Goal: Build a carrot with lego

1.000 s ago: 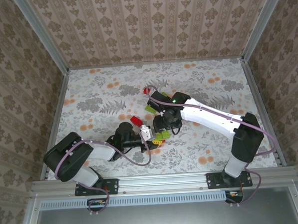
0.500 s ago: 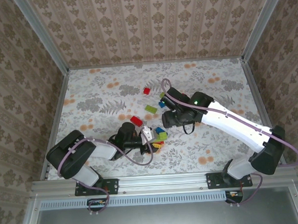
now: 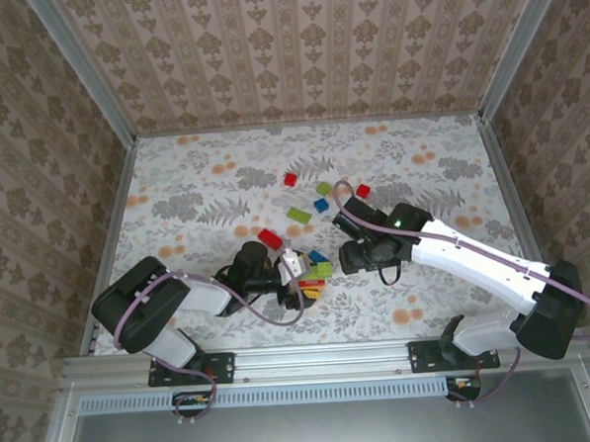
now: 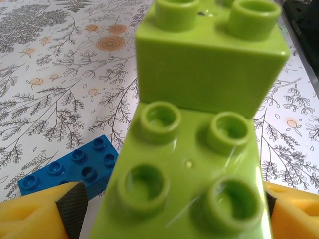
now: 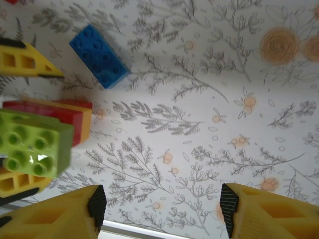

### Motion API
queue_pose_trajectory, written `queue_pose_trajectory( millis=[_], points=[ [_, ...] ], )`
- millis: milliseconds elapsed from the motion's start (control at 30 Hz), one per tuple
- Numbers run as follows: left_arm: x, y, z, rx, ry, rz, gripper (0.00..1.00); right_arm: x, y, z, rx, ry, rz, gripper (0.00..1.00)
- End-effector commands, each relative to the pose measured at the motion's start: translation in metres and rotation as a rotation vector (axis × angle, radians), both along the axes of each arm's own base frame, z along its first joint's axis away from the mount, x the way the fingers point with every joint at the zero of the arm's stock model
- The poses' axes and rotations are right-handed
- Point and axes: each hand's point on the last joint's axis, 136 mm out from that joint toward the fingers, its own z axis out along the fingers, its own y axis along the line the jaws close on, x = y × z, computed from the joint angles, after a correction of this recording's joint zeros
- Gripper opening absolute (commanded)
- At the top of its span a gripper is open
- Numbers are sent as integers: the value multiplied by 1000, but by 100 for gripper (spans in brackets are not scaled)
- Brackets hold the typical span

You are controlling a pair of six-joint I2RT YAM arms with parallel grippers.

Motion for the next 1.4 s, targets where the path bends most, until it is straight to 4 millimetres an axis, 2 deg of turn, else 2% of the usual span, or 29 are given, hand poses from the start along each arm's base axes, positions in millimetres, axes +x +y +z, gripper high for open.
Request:
queue_pose_trajectory(
  millis=[0,200,400,433,767,1033,1233,1367],
  points=[
    [-3,2,5,-13,-1,-8,91,-12,13,-19,56,41,-9,65],
    [-3,3,8,-26,-1,-3,99,-12,28,-34,89,55,1,64],
    [-4,3,10,-31,2,-6,100,-8,37,-40,90,63,18,64],
    [-4,3,10,-33,2,-8,100,-7,38,-49,71,83,18,64],
    [-9,2,10,-39,16,-38,100,-1,32,-50,21,63,6,63],
    [-8,2,10,-37,14,-34,100,-20,21,-41,63,74,23,63],
    [-8,2,10,-37,16,-32,100,-40,45,-48,171,136,91,62],
    [-7,3,12,-46,8,-27,100,-46,59,-54,162,160,135,62]
  ],
)
